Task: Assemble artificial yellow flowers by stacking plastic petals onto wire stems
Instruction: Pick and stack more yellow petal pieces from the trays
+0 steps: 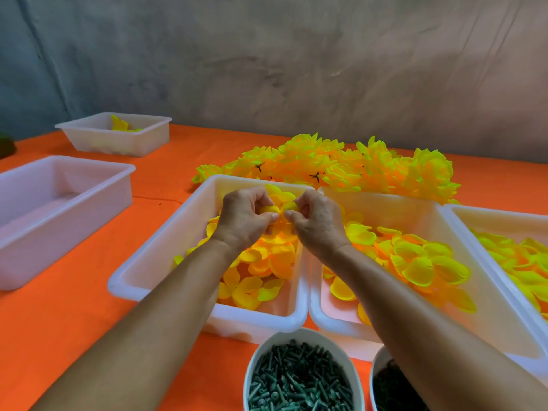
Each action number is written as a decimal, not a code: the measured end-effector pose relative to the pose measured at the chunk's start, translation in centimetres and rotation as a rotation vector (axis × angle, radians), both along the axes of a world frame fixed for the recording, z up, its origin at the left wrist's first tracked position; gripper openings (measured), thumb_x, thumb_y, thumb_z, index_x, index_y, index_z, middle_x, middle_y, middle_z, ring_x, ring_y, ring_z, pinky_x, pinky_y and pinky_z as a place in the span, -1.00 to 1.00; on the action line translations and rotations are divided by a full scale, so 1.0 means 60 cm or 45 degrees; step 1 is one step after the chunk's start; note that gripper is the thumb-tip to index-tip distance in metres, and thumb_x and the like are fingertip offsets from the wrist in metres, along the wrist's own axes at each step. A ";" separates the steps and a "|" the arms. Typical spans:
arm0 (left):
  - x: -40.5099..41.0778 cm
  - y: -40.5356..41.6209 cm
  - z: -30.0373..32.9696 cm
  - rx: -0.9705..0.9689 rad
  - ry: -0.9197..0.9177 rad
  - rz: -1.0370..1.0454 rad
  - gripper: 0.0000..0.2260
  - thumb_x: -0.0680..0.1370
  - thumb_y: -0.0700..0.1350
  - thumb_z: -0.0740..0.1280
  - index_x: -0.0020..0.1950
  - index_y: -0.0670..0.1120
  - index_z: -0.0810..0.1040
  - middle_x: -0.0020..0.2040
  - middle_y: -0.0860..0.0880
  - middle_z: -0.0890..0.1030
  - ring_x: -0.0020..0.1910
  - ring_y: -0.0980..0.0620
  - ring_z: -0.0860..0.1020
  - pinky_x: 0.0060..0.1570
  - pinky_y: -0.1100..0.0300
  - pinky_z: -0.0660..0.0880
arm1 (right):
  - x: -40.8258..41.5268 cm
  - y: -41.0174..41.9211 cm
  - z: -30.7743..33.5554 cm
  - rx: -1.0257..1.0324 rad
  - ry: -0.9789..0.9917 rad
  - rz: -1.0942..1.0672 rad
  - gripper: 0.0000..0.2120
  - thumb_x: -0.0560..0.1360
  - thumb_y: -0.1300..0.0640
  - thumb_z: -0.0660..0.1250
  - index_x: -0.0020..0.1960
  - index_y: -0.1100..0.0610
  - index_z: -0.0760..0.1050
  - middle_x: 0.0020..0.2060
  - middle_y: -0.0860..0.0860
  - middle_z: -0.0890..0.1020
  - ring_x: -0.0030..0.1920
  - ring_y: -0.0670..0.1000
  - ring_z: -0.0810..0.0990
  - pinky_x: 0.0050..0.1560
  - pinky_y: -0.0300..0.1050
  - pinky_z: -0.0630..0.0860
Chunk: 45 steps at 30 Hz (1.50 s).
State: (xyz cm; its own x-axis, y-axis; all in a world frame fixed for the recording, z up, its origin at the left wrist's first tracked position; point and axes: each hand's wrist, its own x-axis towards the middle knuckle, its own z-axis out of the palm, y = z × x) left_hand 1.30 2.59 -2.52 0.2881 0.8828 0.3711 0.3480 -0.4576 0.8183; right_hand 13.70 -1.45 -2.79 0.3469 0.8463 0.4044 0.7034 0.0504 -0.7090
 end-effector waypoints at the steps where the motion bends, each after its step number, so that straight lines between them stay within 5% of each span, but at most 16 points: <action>1: 0.002 -0.002 0.000 0.055 0.054 0.038 -0.84 0.42 -0.32 0.45 -0.24 -0.14 0.51 -0.27 -0.27 0.63 -0.38 -0.13 0.60 -0.28 0.02 0.59 | -0.002 0.000 0.001 -0.003 -0.024 -0.023 -0.91 0.44 0.19 0.40 -0.14 0.20 0.51 -0.19 0.19 0.63 -0.11 0.21 0.58 -0.04 0.08 0.48; 9: 0.013 -0.012 -0.001 0.313 0.235 0.154 -0.90 0.42 -0.22 0.47 -0.17 -0.21 0.58 -0.27 -0.20 0.62 -0.25 -0.23 0.58 -0.20 0.01 0.54 | -0.003 0.004 -0.002 0.016 -0.037 -0.082 -0.91 0.44 0.19 0.40 -0.13 0.20 0.52 -0.24 0.11 0.58 -0.14 0.21 0.59 -0.09 0.08 0.51; 11: 0.012 -0.010 -0.001 0.191 0.109 0.154 -0.89 0.42 -0.23 0.47 -0.12 -0.21 0.58 -0.25 -0.21 0.62 -0.24 -0.21 0.61 -0.17 -0.03 0.57 | 0.007 0.002 -0.001 -0.010 0.249 0.038 -0.90 0.44 0.25 0.42 -0.10 0.26 0.53 -0.20 0.21 0.61 -0.18 0.20 0.61 -0.12 0.10 0.55; 14: 0.011 -0.008 0.000 0.029 -0.060 0.150 -0.81 0.44 -0.26 0.45 0.03 -0.19 0.58 -0.11 -0.20 0.63 -0.13 -0.18 0.62 -0.06 -0.07 0.58 | 0.023 -0.010 -0.001 -0.007 0.729 0.296 -0.86 0.45 0.34 0.39 -0.03 0.37 0.51 -0.20 0.22 0.57 -0.29 0.03 0.58 -0.25 -0.13 0.58; 17: 0.011 -0.008 0.003 -0.004 -0.166 0.135 -0.75 0.45 -0.26 0.43 0.11 -0.13 0.53 0.02 -0.13 0.61 -0.06 -0.11 0.60 -0.03 -0.02 0.59 | 0.032 -0.019 0.002 -0.009 0.870 0.401 -0.83 0.49 0.34 0.33 0.02 0.45 0.51 -0.18 0.20 0.60 -0.29 0.00 0.60 -0.21 -0.22 0.58; 20: 0.014 -0.014 0.006 -0.019 -0.183 0.029 -0.86 0.45 -0.20 0.46 -0.02 -0.11 0.59 0.01 -0.08 0.61 -0.08 -0.02 0.59 -0.05 0.13 0.54 | 0.036 -0.021 0.005 0.016 0.986 0.417 -0.80 0.49 0.32 0.33 0.01 0.48 0.51 -0.20 0.20 0.61 -0.27 0.03 0.60 -0.21 -0.23 0.59; 27: 0.015 -0.013 0.004 -0.085 -0.192 -0.099 -0.75 0.42 -0.21 0.48 0.09 -0.09 0.63 0.22 -0.08 0.54 0.16 -0.03 0.55 0.18 0.04 0.49 | 0.041 -0.022 0.008 0.015 1.041 0.525 -0.86 0.54 0.24 0.28 -0.09 0.26 0.60 -0.24 0.13 0.67 -0.25 -0.02 0.66 -0.23 -0.23 0.58; 31: 0.012 -0.015 0.004 -0.155 -0.296 -0.226 -0.81 0.48 -0.23 0.42 -0.07 0.08 0.60 -0.14 0.15 0.60 -0.22 0.19 0.61 -0.16 0.25 0.56 | 0.043 -0.023 0.012 0.006 1.060 0.547 -0.89 0.50 0.29 0.31 -0.03 0.23 0.60 -0.23 0.08 0.69 -0.22 -0.03 0.67 -0.23 -0.24 0.56; 33: 0.012 -0.015 0.004 -0.174 -0.330 -0.261 -0.80 0.50 -0.22 0.40 -0.09 0.11 0.59 -0.22 0.10 0.62 -0.35 0.26 0.58 -0.25 0.32 0.54 | 0.043 -0.024 0.012 0.012 1.059 0.549 -0.89 0.50 0.27 0.32 -0.02 0.22 0.61 -0.21 0.09 0.68 -0.21 -0.05 0.67 -0.24 -0.26 0.55; 37: 0.010 -0.016 0.006 -0.232 -0.380 -0.346 -0.85 0.52 -0.22 0.37 0.03 -0.01 0.62 -0.17 -0.08 0.66 -0.30 0.19 0.61 -0.26 0.33 0.56 | 0.041 -0.028 0.015 0.020 1.056 0.547 -0.90 0.49 0.24 0.33 -0.04 0.18 0.61 -0.20 0.10 0.67 -0.21 -0.05 0.66 -0.26 -0.27 0.54; 45: 0.007 -0.012 0.003 -0.207 -0.375 -0.351 -0.83 0.48 -0.20 0.41 -0.05 0.08 0.60 -0.13 0.14 0.64 -0.26 0.26 0.61 -0.26 0.36 0.55 | 0.035 -0.034 0.021 0.082 0.933 0.494 -0.91 0.49 0.28 0.34 -0.15 0.18 0.61 -0.30 0.08 0.67 -0.29 -0.06 0.66 -0.29 -0.28 0.54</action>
State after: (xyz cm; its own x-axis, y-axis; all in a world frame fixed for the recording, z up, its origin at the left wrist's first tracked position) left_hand 1.71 1.88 -2.37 0.4238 0.8413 0.3356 -0.0284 -0.3580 0.9333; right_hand 15.78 -3.48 -1.53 0.2294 0.9429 0.2414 -0.0110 0.2505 -0.9681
